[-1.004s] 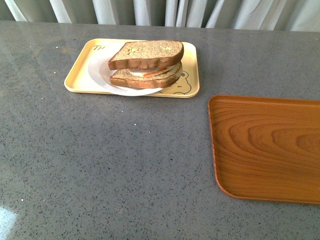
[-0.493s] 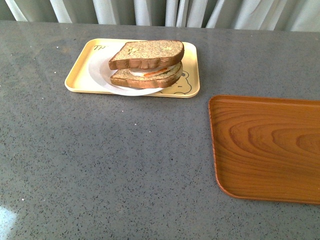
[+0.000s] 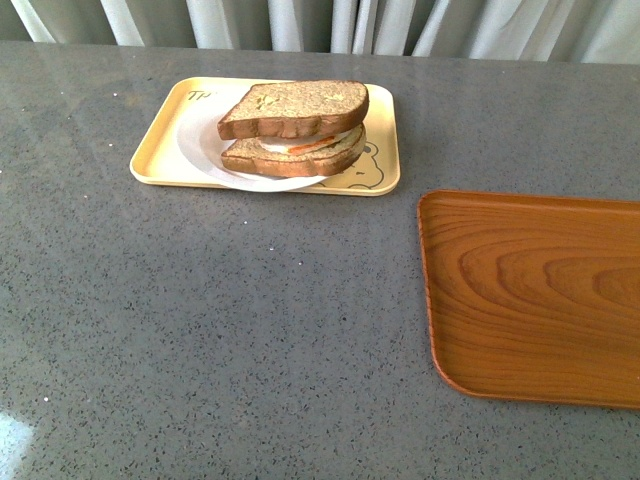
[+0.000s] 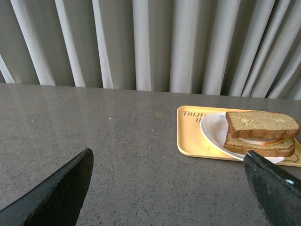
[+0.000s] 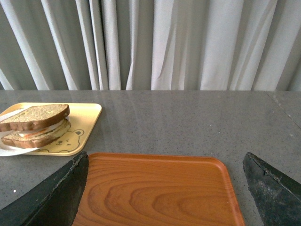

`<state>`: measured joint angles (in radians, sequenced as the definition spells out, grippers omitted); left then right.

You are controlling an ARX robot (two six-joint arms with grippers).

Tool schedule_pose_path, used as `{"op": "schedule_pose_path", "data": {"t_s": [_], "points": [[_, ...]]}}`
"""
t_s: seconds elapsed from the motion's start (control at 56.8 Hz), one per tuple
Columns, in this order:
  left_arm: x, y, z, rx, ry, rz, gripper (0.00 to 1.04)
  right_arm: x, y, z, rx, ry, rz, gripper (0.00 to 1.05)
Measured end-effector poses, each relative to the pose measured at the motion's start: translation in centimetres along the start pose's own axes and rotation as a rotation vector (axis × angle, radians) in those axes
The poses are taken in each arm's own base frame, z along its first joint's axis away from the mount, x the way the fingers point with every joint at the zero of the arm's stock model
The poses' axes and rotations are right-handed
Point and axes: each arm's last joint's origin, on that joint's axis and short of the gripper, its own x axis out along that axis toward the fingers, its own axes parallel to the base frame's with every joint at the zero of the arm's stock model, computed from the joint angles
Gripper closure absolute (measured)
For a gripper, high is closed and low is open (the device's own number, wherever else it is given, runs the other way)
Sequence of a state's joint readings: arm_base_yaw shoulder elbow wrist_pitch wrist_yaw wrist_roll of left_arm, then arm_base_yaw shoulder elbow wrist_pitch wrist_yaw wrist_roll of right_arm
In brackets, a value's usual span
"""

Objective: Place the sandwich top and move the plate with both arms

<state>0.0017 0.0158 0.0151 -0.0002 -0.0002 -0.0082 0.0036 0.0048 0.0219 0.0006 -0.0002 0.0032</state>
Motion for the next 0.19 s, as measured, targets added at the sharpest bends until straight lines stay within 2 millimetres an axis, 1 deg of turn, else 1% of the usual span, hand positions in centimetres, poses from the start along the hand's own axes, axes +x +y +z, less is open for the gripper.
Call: {"op": "schedule_pose_path", "data": {"t_s": [0.194], "points": [[0.0, 0.0, 0.0, 0.0, 0.0, 0.0, 0.09, 0.0, 0.0, 0.0, 0.0, 0.0, 0.0, 0.09]]}}
